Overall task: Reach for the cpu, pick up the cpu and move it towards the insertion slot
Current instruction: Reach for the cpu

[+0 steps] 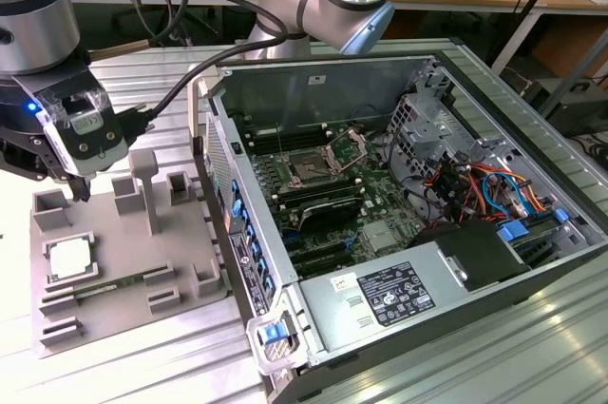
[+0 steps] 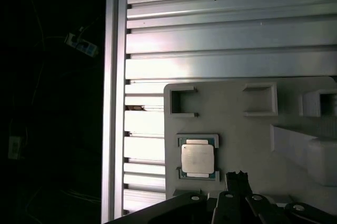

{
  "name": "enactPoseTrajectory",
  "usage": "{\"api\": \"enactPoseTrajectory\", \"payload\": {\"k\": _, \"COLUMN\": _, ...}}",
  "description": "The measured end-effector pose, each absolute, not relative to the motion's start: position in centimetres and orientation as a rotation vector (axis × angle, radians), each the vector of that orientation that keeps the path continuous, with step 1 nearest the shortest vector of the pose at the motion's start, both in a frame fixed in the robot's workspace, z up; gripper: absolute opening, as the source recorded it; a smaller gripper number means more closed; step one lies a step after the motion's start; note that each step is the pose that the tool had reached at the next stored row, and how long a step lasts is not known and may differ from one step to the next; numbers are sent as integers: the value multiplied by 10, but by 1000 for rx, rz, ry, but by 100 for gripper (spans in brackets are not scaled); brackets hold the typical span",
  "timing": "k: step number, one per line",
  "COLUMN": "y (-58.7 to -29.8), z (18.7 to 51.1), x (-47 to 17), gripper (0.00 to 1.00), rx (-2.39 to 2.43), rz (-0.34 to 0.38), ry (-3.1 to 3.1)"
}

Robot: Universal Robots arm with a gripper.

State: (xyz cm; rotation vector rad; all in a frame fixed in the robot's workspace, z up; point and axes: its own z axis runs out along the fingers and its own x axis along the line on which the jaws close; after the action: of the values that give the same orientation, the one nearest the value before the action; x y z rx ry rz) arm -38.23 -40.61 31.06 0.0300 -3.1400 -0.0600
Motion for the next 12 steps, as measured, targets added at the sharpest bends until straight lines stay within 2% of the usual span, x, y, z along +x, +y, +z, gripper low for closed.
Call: {"api": "enactPoseTrajectory", "payload": {"k": 12, "y": -406, "z": 308, "x": -382, "gripper": 11, "rx": 30, "rz": -60, "ry": -3140}}
